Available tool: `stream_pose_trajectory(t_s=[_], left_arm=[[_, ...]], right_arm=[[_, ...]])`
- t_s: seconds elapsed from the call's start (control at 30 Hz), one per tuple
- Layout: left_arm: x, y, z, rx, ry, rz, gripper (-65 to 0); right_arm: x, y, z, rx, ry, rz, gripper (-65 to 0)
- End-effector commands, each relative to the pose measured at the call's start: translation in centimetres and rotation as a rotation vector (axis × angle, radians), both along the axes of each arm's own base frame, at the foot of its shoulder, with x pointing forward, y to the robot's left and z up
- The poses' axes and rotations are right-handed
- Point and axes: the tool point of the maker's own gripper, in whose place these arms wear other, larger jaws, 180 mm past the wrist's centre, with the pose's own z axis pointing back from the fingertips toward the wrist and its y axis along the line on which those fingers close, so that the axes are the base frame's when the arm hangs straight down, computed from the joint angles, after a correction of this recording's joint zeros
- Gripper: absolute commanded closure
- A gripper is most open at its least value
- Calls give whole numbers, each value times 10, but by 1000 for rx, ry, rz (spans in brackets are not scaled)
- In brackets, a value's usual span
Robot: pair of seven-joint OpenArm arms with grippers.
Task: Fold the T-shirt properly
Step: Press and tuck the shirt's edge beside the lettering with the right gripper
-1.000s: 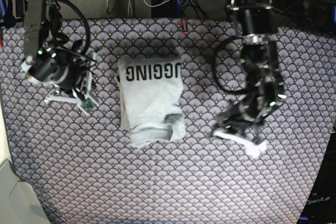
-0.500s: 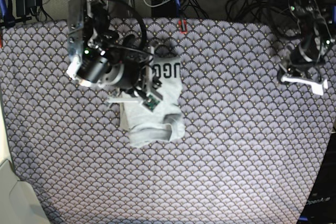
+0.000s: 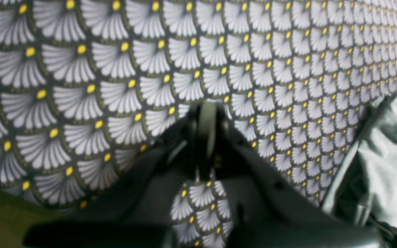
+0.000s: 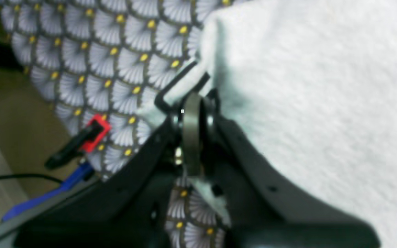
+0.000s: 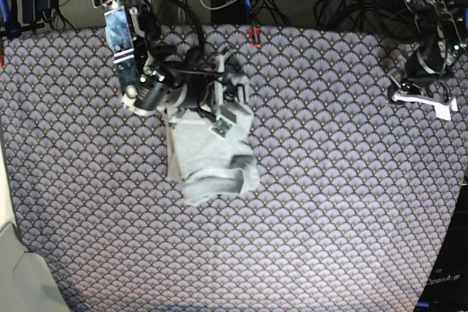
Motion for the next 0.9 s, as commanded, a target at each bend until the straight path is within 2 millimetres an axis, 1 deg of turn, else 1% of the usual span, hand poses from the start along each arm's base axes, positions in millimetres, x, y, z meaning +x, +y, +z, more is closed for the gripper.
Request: stream_pose_trajectory(t_s=[0.0, 0.1, 0.13, 0.17, 0.27, 0.33, 0.4, 0.43, 0.47, 0.6, 0.63, 0.7, 0.73, 0.8, 0.87], left_arm=[[7, 4, 11, 18, -35, -5, -4], [8, 2, 11, 14, -38, -7, -4], [9, 1, 12, 11, -41, -8, -4], [9, 0, 11, 10, -40, -10, -4], [10, 0, 12, 9, -42, -9, -4], [12, 0, 13, 10, -47, -11, -4], [13, 0, 14, 11, -51, -10, -4], [13, 0, 14, 11, -51, -10, -4], [13, 0, 14, 11, -51, -10, -4], [12, 0, 13, 11, -47, -10, -4], [12, 1, 13, 14, -46, -9, -4], [11, 2, 13, 16, -43, -8, -4], [11, 2, 13, 15, -45, -9, -4], [10, 3, 13, 22, -42, -9, -4], [10, 3, 13, 22, -42, -9, -4]], right_arm=[[6, -4, 1, 0, -14, -3, 0], [14, -10, -5, -13, -7, -8, 0], [15, -16, -5, -28, -11, -7, 0], [17, -17, -1, -29, -29, -6, 0], [24, -18, 25, -42, -109, 5, 0], [27, -21, 52, -74, -184, 15, 0], [29, -22, 74, -85, -250, 18, 0], [29, -21, 84, -86, -278, 19, 0], [29, -21, 88, -89, -289, 19, 0], [33, -22, 85, -87, -281, 14, 0], [35, -25, 80, -89, -269, 7, 0], [44, -39, 70, -88, -237, -46, 0], [47, -47, 62, -85, -212, -77, 0], [55, -70, 48, -96, -174, -142, 0], [61, -85, 35, -101, -133, -181, 0]])
